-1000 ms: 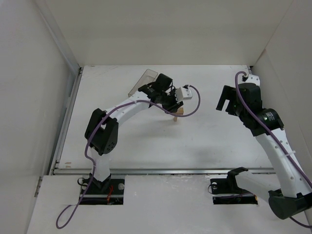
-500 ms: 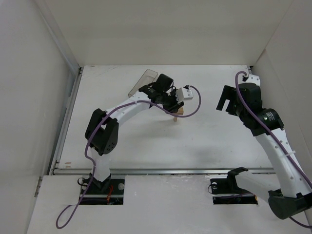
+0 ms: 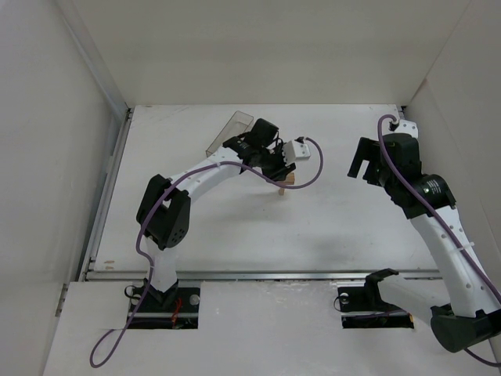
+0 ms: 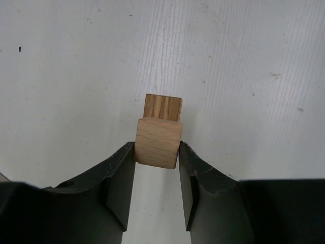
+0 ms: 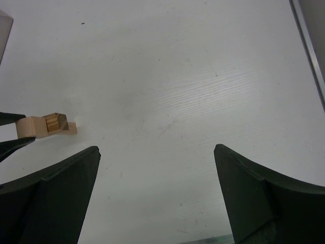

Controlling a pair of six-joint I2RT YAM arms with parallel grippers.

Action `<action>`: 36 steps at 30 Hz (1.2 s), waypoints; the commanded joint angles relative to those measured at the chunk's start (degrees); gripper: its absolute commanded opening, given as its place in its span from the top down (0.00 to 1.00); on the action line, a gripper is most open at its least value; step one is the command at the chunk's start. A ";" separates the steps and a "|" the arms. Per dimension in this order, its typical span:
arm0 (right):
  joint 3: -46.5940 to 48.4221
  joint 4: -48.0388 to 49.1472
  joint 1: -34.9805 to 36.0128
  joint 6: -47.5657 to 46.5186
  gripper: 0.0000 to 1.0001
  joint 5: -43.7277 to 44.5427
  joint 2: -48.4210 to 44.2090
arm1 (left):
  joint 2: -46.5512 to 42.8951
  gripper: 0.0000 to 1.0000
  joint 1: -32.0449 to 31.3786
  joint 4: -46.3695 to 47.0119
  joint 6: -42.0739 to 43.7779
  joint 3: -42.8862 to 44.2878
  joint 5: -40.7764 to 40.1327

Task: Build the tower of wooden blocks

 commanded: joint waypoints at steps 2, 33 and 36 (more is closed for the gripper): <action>-0.11 2.18 -0.34 -0.86 0.00 0.39 -1.00 | -2.11 1.00 -0.27 1.45 0.50 2.47 0.64; -0.11 2.18 -0.86 -2.44 0.00 0.39 -1.00 | -1.59 1.00 -0.27 0.92 0.50 0.90 1.16; -0.11 2.18 -0.86 -2.44 0.00 0.39 -1.00 | -1.06 0.97 -0.27 0.92 0.50 0.89 1.16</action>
